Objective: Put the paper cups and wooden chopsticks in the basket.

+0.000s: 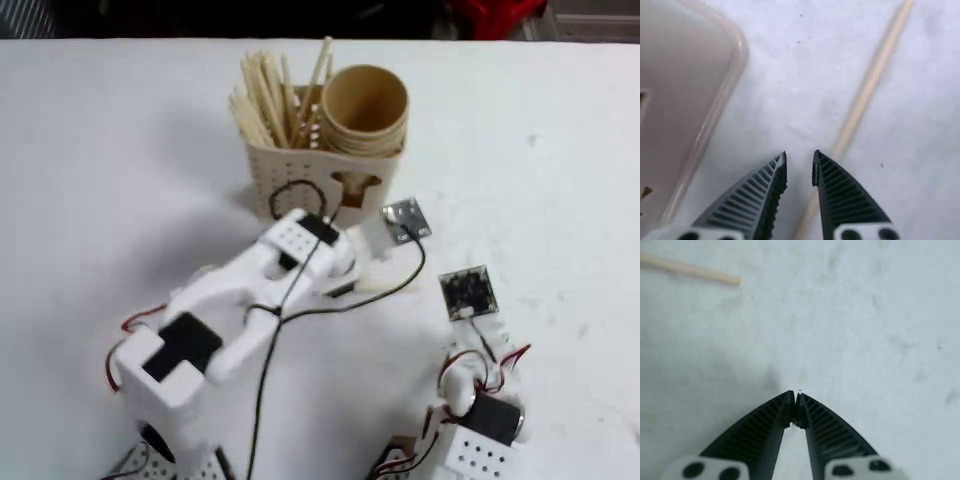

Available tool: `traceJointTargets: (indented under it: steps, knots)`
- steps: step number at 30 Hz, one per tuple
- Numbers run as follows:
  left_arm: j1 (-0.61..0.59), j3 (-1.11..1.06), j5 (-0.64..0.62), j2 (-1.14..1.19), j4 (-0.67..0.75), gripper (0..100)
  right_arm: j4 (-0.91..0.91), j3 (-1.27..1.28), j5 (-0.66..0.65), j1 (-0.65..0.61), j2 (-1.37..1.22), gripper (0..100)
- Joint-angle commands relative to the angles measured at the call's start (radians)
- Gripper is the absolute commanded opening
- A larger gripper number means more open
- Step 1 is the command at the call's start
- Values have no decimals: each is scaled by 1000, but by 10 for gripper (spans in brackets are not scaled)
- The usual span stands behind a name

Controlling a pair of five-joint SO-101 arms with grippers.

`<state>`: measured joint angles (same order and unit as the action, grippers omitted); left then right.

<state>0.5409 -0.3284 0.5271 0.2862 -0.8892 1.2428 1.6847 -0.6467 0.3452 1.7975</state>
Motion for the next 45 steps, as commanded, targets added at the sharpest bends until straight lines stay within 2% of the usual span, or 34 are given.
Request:
traceJointTargets:
  steps: [1,9,23,32,41,45]
  knots:
    - [5,43,5,-7,-26,109,4,6,-5,7,15,15]
    - [4,0,-23,-168,-91,109,4,6,-5,7,15,15]
    - [58,-92,-31,-216,-17,111,4,6,-5,7,15,15]
    - [45,51,-31,16,-37,113,4,6,-5,7,15,15]
    - [44,287,-35,185,-253,108,4,6,-5,7,15,15]
    - [47,301,-32,180,-267,25,4,6,-5,7,15,15]
